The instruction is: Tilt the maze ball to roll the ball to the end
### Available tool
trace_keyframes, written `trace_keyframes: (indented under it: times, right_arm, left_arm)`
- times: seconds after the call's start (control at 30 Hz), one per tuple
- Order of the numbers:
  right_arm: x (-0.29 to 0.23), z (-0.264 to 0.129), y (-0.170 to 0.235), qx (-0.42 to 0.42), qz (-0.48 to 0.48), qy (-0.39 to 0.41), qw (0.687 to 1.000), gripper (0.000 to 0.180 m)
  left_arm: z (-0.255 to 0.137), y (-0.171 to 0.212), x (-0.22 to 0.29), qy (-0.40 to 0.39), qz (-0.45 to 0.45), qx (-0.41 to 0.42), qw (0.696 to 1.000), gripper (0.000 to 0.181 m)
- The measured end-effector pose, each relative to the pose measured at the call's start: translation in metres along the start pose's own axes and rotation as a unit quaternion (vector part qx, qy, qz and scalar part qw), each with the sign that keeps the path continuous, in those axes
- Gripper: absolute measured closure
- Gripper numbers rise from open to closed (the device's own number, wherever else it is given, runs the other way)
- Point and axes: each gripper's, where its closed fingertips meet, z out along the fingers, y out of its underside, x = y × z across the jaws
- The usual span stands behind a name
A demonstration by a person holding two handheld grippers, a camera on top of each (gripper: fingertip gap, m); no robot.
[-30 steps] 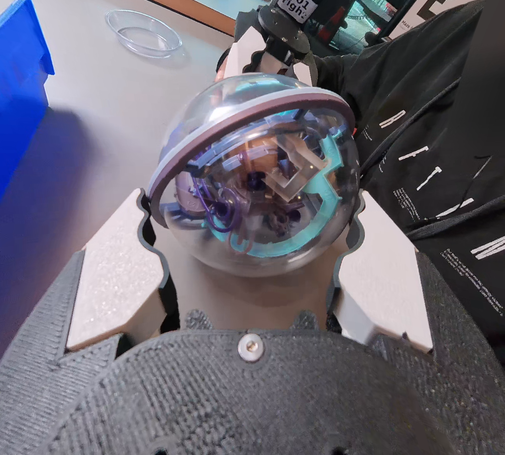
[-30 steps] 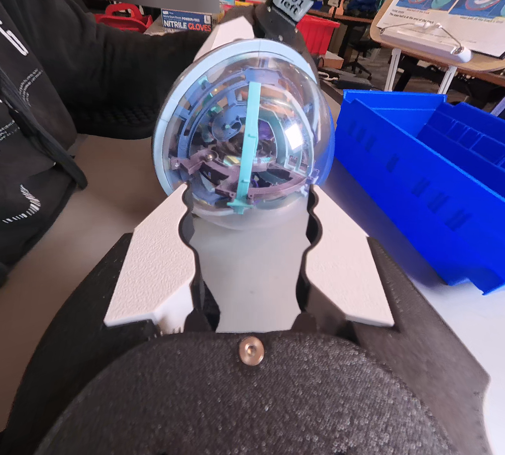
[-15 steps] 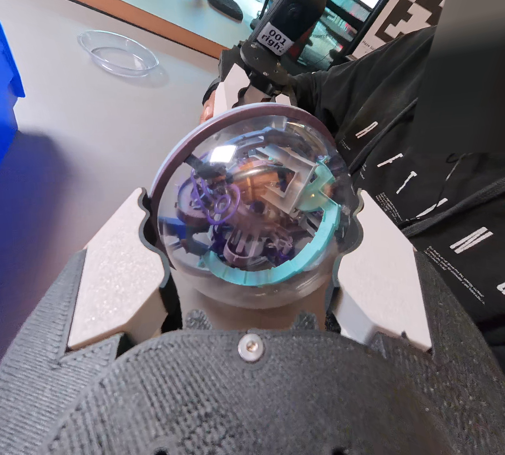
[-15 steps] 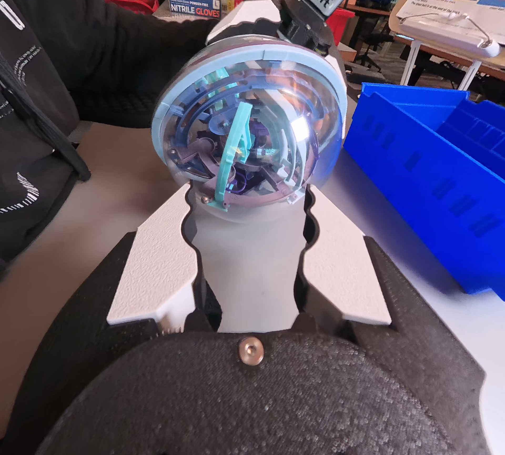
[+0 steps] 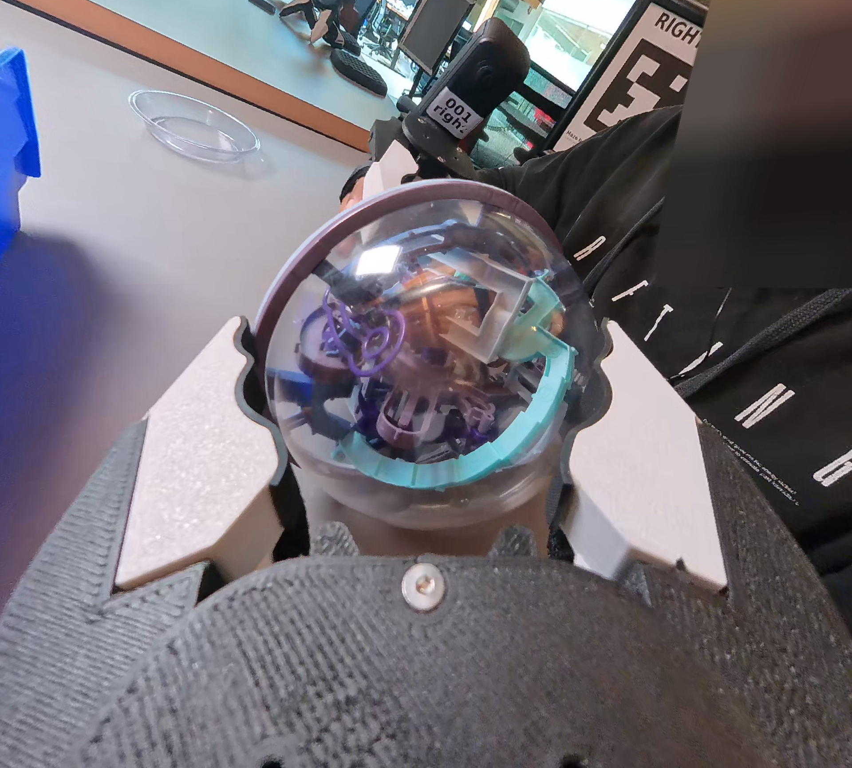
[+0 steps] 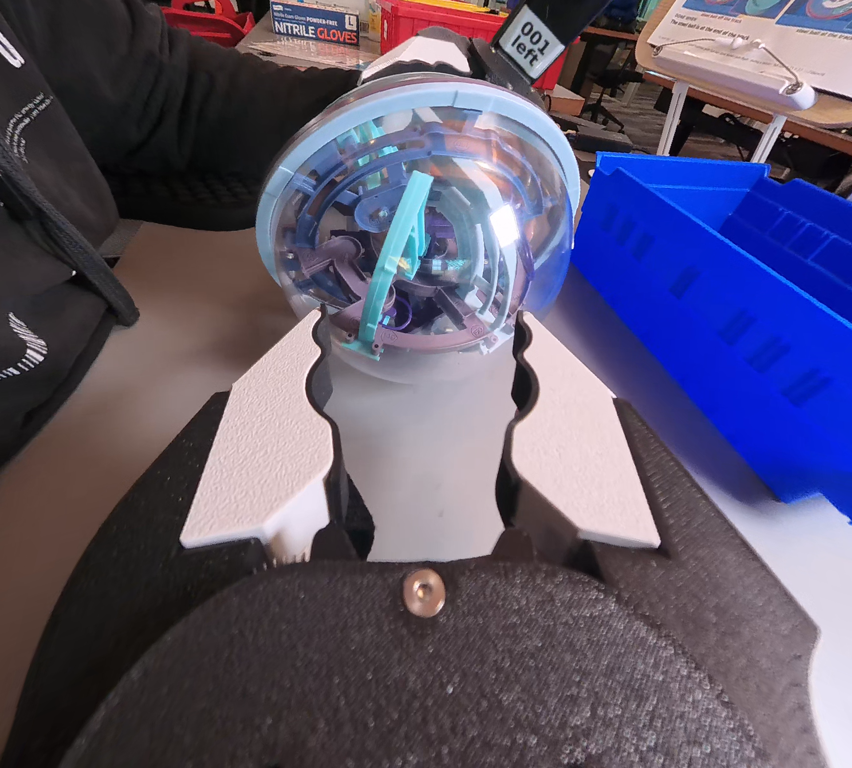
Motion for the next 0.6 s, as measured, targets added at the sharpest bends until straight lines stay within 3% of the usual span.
trace_keyframes:
  times: [0.6]
  right_arm:
    - [-0.001,0.009,0.006,-0.026,0.003,0.007,1.0,0.099]
  left_arm:
    - [-0.015,-0.002,-0.004,0.027,-0.016,0.066,0.997,0.041]
